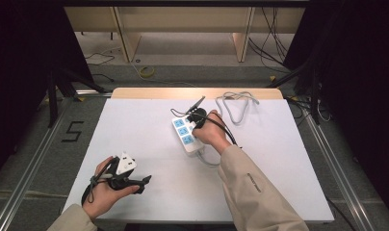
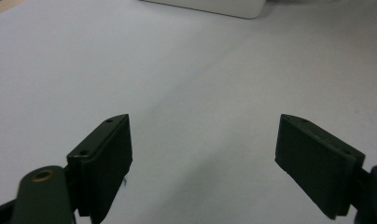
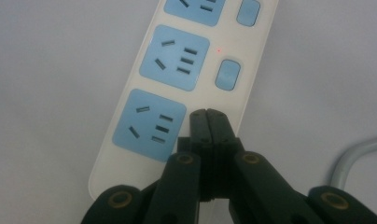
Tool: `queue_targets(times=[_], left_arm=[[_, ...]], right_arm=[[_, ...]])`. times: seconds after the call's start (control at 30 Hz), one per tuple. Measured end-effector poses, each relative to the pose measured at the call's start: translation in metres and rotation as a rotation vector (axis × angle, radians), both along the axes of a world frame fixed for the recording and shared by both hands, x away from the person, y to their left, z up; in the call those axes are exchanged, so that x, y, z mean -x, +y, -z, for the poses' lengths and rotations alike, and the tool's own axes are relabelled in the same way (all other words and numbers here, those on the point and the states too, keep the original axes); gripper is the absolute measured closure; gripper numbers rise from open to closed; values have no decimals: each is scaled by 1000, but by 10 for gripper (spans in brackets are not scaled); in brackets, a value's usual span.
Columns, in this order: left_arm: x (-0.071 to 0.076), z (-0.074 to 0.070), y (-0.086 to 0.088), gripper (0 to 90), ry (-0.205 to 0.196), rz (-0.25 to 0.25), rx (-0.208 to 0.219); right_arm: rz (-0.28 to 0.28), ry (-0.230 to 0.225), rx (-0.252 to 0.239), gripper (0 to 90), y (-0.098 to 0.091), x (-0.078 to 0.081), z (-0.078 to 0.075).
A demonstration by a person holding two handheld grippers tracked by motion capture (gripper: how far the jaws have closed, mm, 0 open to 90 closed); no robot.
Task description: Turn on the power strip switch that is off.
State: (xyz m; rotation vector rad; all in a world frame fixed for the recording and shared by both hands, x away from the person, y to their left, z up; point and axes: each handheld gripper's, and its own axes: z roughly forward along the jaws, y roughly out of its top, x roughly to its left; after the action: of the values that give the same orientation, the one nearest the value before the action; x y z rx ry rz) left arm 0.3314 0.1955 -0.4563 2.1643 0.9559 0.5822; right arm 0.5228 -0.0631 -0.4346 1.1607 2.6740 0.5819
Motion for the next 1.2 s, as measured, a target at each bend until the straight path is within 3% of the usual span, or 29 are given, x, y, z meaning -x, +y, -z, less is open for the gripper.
queue_targets(times=[0.87,1.2], left_arm=[[0,0,-1,188,2,7,-10],[1,0,-3,188,-3,9,-9]], right_arm=[[8,8,37,900,5,0,1],[10,-17,55,900,9,3,1]])
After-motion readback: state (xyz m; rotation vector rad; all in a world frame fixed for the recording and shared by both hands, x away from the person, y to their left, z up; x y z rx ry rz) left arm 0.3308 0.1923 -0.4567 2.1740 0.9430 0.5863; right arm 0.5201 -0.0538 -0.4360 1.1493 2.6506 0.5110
